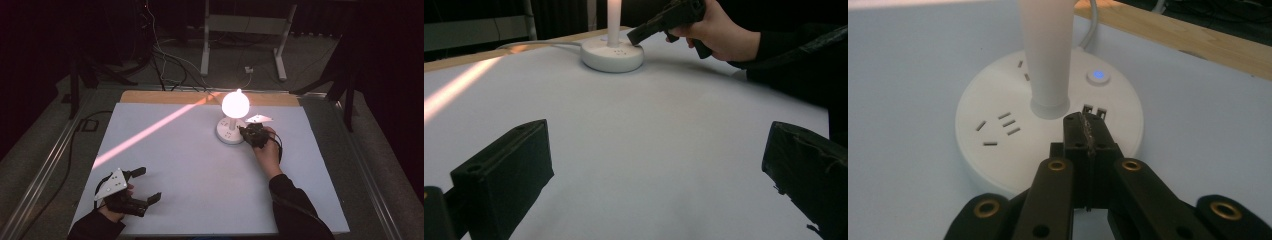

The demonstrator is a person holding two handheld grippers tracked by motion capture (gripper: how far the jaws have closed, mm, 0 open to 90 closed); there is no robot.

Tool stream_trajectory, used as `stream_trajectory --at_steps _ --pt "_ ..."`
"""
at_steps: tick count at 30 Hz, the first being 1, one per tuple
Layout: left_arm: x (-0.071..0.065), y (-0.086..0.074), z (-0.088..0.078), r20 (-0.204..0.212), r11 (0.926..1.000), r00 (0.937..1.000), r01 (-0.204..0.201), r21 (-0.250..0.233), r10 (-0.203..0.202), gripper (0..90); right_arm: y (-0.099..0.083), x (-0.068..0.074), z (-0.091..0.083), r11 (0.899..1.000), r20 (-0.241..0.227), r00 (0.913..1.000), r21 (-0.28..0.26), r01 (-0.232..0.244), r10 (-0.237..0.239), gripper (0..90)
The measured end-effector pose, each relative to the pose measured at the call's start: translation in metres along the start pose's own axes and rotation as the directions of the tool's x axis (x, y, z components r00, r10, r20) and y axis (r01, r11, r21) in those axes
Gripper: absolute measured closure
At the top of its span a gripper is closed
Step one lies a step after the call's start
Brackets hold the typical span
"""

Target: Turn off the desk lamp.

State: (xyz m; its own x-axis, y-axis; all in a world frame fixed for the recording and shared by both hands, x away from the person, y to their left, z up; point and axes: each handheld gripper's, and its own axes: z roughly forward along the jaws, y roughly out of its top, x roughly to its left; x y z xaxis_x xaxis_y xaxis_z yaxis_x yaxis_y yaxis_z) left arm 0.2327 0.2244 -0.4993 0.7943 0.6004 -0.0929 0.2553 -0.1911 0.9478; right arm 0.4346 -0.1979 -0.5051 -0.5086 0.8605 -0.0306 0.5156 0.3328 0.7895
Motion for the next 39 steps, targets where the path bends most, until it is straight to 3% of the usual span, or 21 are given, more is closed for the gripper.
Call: stream_trajectory --at_steps 12,16,19,22,28,39 --pt "0.000 0.000 0.000 0.001 1.0000 1.0000 -0.002 0.002 0.002 0.5 -0.003 0.002 0.001 1.000 0.012 0.9998 -0.017 0.013 -0.013 89.8" --pt "-0.001 0.000 0.001 0.002 1.0000 1.0000 -0.003 0.000 0.003 0.5 -0.003 0.002 0.002 1.000 0.040 0.9992 -0.018 0.005 -0.005 90.0" --pt "0.000 0.000 0.000 0.001 1.0000 1.0000 -0.002 0.000 0.002 0.5 -0.003 -0.001 0.002 1.000 0.028 0.9995 -0.021 -0.013 0.013 89.9" --pt "0.000 0.000 0.000 0.002 1.0000 1.0000 0.000 -0.003 0.000 0.5 0.004 -0.002 -0.010 0.997 0.016 0.9998 -0.077 -0.010 0.011 89.9" --pt "-0.001 0.000 0.000 0.002 1.0000 1.0000 -0.003 -0.001 0.003 0.5 0.012 0.000 -0.025 0.993 0.001 0.9999 -0.121 -0.013 0.014 89.9" --pt "-0.001 0.000 0.000 0.004 1.0000 1.0000 -0.006 -0.002 0.006 0.5 0.009 0.001 -0.020 0.994 0.005 0.9999 -0.111 -0.013 0.013 89.8"
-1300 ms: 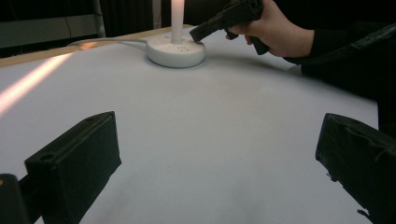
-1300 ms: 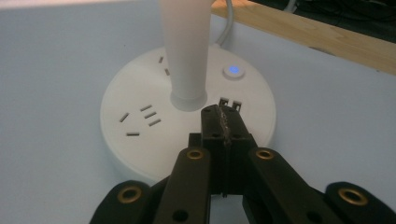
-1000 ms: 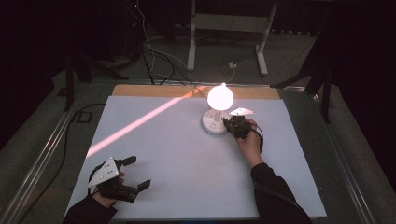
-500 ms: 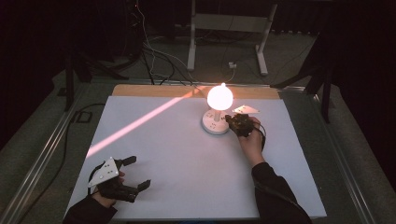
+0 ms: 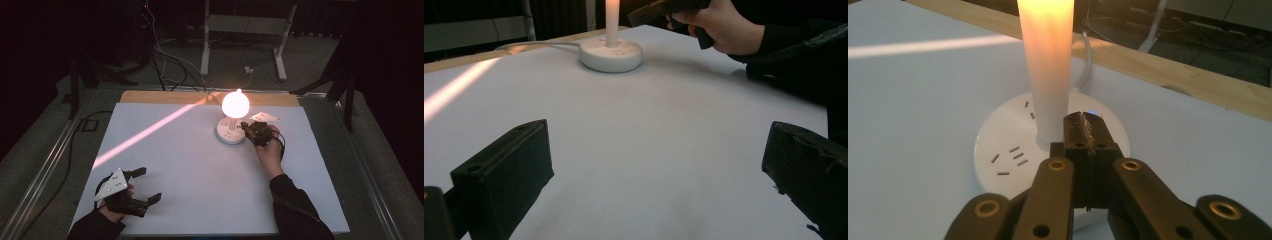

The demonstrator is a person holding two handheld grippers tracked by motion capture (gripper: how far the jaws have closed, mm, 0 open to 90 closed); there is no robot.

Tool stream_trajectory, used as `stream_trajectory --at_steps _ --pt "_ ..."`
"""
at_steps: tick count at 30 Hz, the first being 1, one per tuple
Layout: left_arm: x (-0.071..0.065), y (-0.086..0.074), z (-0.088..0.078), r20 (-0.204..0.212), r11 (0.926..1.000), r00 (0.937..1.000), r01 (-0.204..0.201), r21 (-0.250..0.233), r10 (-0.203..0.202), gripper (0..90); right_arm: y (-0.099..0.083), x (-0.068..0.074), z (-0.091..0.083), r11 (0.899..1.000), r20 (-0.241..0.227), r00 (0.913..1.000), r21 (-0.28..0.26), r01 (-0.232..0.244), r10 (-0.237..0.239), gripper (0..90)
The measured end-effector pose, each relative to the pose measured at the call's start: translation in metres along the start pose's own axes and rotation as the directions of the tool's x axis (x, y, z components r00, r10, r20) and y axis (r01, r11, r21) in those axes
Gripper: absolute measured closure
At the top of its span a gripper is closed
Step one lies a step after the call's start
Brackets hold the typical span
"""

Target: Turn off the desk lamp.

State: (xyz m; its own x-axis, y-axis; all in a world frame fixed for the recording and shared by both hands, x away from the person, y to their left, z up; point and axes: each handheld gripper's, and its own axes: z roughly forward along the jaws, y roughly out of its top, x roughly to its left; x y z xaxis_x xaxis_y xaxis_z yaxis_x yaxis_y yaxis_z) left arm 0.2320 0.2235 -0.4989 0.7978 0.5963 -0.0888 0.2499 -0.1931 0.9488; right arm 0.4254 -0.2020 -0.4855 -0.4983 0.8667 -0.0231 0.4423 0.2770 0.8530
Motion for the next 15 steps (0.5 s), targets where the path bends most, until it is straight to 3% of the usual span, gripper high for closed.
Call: stream_trajectory --at_steps 15 --pt "0.000 0.000 0.000 0.000 1.0000 1.0000 0.001 0.003 -0.001 0.5 -0.014 0.003 0.014 0.999 0.008 0.9998 0.048 0.015 -0.015 89.9"
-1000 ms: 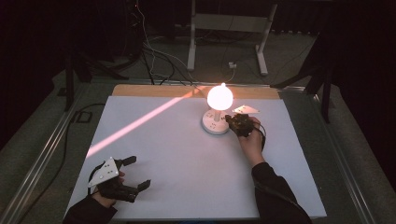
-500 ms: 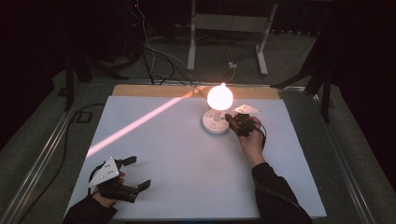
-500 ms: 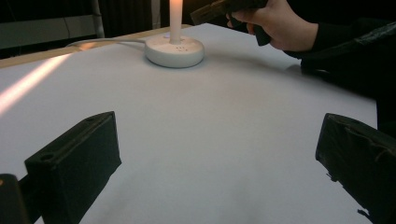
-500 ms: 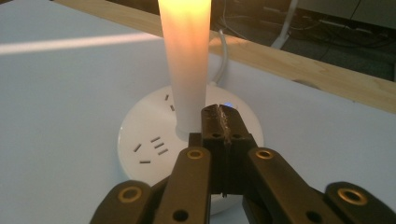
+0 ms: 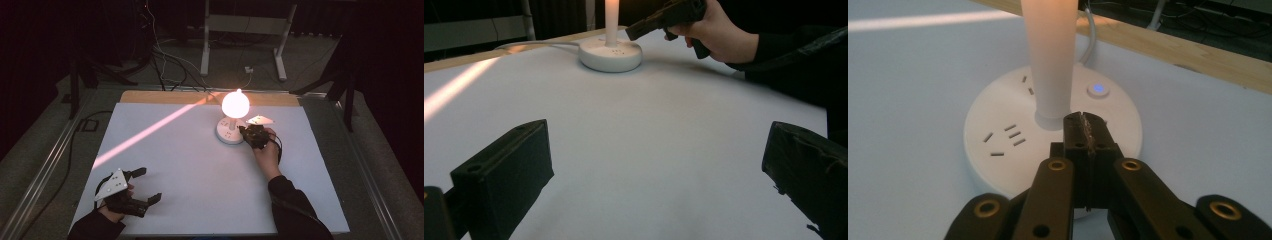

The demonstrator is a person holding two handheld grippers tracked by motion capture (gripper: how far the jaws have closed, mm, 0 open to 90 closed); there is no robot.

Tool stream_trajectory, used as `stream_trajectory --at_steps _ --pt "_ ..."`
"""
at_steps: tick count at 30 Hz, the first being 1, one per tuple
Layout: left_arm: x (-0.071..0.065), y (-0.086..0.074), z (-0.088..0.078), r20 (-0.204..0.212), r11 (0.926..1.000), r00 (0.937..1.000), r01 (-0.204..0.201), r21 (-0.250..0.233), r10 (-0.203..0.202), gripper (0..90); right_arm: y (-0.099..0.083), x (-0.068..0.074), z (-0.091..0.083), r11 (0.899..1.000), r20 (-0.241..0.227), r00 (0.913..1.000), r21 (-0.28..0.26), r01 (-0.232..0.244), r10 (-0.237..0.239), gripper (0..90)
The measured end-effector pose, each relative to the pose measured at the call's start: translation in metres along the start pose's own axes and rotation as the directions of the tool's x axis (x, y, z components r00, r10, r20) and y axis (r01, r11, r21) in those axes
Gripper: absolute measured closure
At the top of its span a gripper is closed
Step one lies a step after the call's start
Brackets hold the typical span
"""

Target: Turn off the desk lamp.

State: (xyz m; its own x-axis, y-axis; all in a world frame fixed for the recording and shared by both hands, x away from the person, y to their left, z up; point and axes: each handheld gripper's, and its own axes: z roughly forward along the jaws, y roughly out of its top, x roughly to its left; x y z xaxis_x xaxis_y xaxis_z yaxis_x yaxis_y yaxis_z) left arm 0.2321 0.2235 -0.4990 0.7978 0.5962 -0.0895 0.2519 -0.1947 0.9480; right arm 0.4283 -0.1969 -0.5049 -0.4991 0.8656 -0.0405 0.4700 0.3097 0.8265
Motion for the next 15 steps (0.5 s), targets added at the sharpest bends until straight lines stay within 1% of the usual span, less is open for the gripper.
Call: stream_trajectory --at_steps 5,15 --pt "0.0002 0.0000 -0.0002 -0.001 1.0000 1.0000 0.002 0.000 -0.002 0.5 -0.0037 0.0000 0.0043 1.000 0.008 0.9999 0.016 0.008 -0.008 89.8" --pt "-0.0001 0.0000 -0.0001 0.000 1.0000 1.0000 0.001 -0.001 -0.001 0.5 -0.0054 0.0009 0.0043 1.000 0.010 0.9998 0.006 0.018 -0.018 89.8"
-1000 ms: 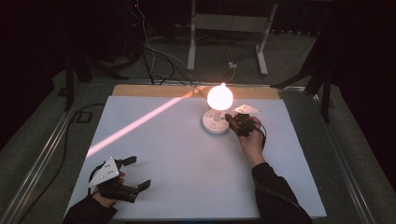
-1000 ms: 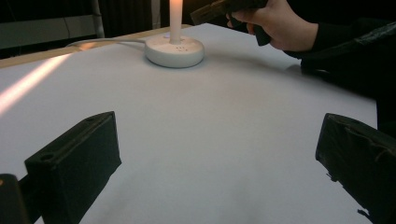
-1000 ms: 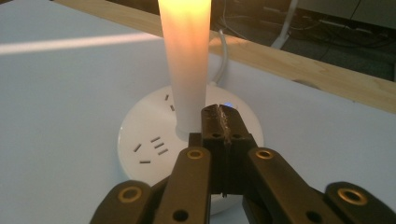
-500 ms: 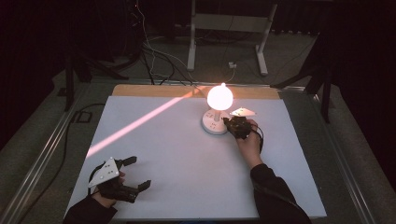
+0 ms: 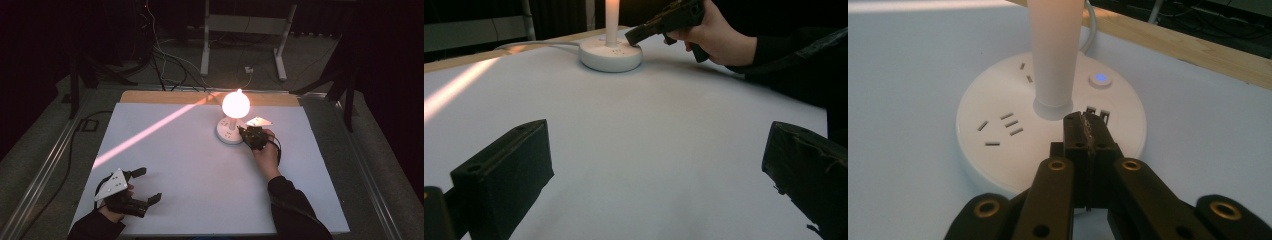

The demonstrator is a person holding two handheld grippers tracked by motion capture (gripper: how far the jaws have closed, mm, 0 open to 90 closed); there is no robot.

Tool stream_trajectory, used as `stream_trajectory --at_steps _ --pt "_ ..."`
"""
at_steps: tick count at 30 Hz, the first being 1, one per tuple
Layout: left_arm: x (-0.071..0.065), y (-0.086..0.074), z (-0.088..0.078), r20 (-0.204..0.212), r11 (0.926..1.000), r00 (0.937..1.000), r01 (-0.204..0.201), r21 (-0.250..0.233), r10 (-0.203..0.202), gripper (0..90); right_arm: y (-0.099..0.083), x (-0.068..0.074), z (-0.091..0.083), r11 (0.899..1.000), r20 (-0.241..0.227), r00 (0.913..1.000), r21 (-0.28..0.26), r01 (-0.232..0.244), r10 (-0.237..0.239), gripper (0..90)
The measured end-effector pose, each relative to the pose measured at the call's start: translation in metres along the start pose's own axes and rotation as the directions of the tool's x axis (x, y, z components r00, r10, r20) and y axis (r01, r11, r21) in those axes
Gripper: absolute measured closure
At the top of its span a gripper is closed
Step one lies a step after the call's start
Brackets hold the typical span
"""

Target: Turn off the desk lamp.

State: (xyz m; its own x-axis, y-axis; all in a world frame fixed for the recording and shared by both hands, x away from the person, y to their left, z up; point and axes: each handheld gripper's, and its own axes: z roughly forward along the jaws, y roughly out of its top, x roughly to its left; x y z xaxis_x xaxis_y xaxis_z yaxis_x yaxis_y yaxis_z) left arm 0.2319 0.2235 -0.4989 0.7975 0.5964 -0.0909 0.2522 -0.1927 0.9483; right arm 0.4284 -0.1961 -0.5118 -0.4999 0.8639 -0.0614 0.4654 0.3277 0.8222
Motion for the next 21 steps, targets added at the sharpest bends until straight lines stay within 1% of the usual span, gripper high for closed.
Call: stream_trajectory --at_steps 4,6,9,10,11,12,14,15,17,18,21 --pt "0.000 0.000 0.000 0.001 1.0000 1.0000 -0.003 0.003 0.003 0.5 -0.001 0.001 0.001 1.000 0.003 1.0000 -0.008 0.006 -0.006 90.0" --pt "0.000 0.000 0.000 0.002 1.0000 1.0000 -0.005 0.002 0.005 0.5 -0.002 0.000 0.000 1.000 0.000 1.0000 -0.014 0.002 -0.002 89.9" --pt "0.000 0.000 0.000 0.000 1.0000 1.0000 -0.001 -0.002 0.001 0.5 0.001 0.001 -0.002 1.000 0.009 1.0000 -0.014 -0.005 0.005 89.9" --pt "0.000 0.000 0.000 -0.001 1.0000 1.0000 0.000 -0.001 0.000 0.5 0.008 0.001 -0.009 0.999 0.004 1.0000 -0.038 -0.002 0.003 89.9" --pt "0.000 0.000 0.000 -0.001 1.0000 1.0000 0.000 -0.001 0.000 0.5 0.010 0.001 -0.011 0.999 0.001 1.0000 -0.050 -0.008 0.008 89.9" --pt "0.000 0.000 0.000 -0.002 1.0000 1.0000 -0.001 -0.001 0.001 0.5 0.010 0.001 -0.011 0.999 0.001 1.0000 -0.050 -0.008 0.008 89.9" --pt "0.000 0.000 0.000 0.001 1.0000 1.0000 -0.002 -0.001 0.002 0.5 0.016 -0.001 -0.018 0.997 -0.004 0.9998 -0.071 -0.022 0.021 89.9" --pt "0.000 0.000 0.000 0.002 1.0000 1.0000 -0.003 -0.001 0.003 0.5 0.020 -0.001 -0.023 0.996 -0.004 0.9998 -0.091 -0.022 0.022 89.9" --pt "0.000 0.000 0.000 0.001 1.0000 1.0000 -0.004 0.000 0.004 0.5 0.021 -0.001 -0.024 0.995 -0.006 0.9997 -0.093 -0.026 0.025 89.8" --pt "0.000 0.000 0.000 0.002 1.0000 1.0000 -0.003 -0.001 0.003 0.5 0.022 -0.001 -0.026 0.995 -0.005 0.9998 -0.100 -0.017 0.017 89.8" --pt "0.000 0.000 0.000 0.000 1.0000 1.0000 -0.003 -0.001 0.003 0.5 0.022 0.000 -0.025 0.995 -0.003 0.9998 -0.100 -0.018 0.018 89.8"
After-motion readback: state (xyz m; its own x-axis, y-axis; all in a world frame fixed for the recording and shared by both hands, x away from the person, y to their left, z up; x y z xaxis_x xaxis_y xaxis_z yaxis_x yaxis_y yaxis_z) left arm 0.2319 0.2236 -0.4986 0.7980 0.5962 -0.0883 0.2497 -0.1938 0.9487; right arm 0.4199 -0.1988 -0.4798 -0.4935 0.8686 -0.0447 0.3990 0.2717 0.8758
